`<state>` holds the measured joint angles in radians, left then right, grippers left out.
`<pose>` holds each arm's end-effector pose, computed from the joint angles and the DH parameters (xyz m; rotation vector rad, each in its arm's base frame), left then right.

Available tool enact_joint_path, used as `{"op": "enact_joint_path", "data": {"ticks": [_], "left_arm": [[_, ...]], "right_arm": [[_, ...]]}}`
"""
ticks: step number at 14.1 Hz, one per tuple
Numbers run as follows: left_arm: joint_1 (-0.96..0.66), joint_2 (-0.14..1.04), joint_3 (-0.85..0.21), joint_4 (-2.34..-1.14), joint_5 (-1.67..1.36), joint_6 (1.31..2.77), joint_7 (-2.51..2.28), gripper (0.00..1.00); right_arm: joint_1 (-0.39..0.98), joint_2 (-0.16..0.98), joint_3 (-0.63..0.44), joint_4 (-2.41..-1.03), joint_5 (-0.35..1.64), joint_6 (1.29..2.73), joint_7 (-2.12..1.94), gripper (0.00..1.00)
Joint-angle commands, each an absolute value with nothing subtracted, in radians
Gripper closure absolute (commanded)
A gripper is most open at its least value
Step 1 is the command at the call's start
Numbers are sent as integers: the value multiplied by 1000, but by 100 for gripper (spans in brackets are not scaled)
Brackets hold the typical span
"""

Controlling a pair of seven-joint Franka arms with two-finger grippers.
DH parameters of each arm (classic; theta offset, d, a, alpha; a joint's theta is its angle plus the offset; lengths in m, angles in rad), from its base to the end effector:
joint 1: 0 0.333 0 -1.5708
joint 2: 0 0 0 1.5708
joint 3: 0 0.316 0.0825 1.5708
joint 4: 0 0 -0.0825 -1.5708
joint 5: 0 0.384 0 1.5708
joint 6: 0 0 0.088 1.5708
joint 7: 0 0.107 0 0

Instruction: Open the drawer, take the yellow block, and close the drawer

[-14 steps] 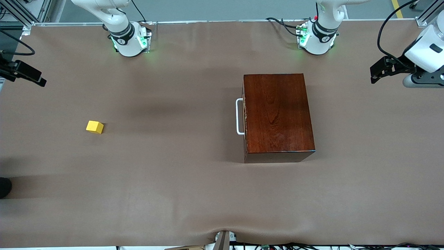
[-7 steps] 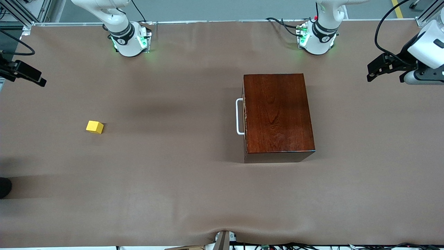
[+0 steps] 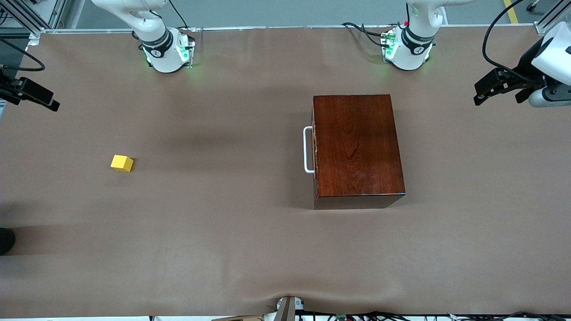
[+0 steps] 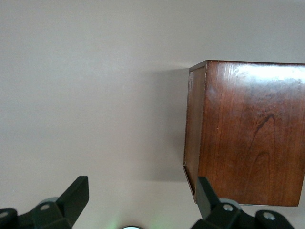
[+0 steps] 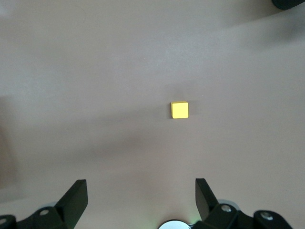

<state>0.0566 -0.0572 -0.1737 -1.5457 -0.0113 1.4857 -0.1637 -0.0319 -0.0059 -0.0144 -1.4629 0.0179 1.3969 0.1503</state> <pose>0.5241 -0.0660 0.6593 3.1399 0.0722 -0.0060 0.5337 -0.0226 0.6630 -3.1108 0.3027 0.0953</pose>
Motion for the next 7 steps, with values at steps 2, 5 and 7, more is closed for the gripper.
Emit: {"op": "enact_joint_path", "data": {"ticks": [2,5,7], "left_arm": [[74,-61,-187,-1537,-14,1471,-126,0],[74,-60,-186,-1537,3,1470,-86,0],[74,-60,-186,-1539,3,1467,-86,0]], "right_arm": [[-46,-15,-3,-1471,17,1396,152,0],[-48,-15,-3,-1471,17,1396,152,0],[-45,-15,-3,-1471,17,1399,152,0]]}}
